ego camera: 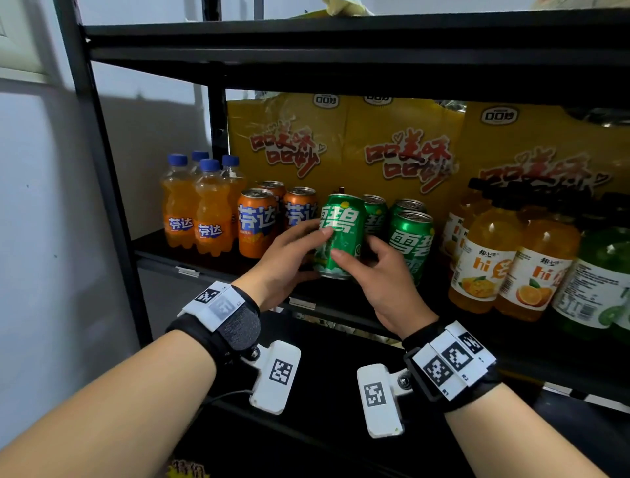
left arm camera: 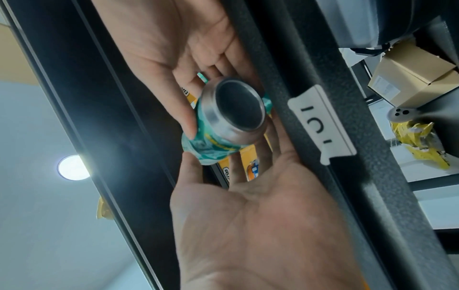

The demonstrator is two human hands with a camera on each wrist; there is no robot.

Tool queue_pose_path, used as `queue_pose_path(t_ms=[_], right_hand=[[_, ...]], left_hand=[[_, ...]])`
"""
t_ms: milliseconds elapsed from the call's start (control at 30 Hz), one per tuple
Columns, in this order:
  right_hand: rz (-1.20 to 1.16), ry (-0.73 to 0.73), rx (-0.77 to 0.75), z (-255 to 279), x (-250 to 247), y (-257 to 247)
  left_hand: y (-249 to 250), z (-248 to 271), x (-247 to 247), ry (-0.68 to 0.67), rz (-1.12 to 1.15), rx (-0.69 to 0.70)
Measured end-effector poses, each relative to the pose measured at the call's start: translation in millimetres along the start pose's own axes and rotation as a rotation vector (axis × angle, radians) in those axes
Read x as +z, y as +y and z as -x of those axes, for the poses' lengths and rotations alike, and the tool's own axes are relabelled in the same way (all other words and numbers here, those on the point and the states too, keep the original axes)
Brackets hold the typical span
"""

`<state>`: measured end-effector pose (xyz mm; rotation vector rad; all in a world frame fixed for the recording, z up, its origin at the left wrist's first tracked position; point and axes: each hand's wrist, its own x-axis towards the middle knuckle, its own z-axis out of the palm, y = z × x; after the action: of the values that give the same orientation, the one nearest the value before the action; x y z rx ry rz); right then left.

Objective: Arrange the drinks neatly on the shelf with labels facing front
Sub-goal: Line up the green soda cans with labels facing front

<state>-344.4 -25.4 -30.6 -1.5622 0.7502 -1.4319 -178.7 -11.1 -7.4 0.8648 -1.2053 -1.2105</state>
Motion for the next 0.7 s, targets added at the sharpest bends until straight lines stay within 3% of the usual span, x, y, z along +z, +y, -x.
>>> queue_pose_path(t_ms=[133, 700], right_hand=[[-0.076, 0.065, 0.017, -2.8, 1.7, 3.6], [-0.008, 0.023, -0.005, 1.1, 0.8, 0.8]], left_hand=[[1.5, -2.8, -2.1, -0.013, 0.064, -0.037], [-2.9, -3.5, -4.7, -0.034, 0.035, 0.011]])
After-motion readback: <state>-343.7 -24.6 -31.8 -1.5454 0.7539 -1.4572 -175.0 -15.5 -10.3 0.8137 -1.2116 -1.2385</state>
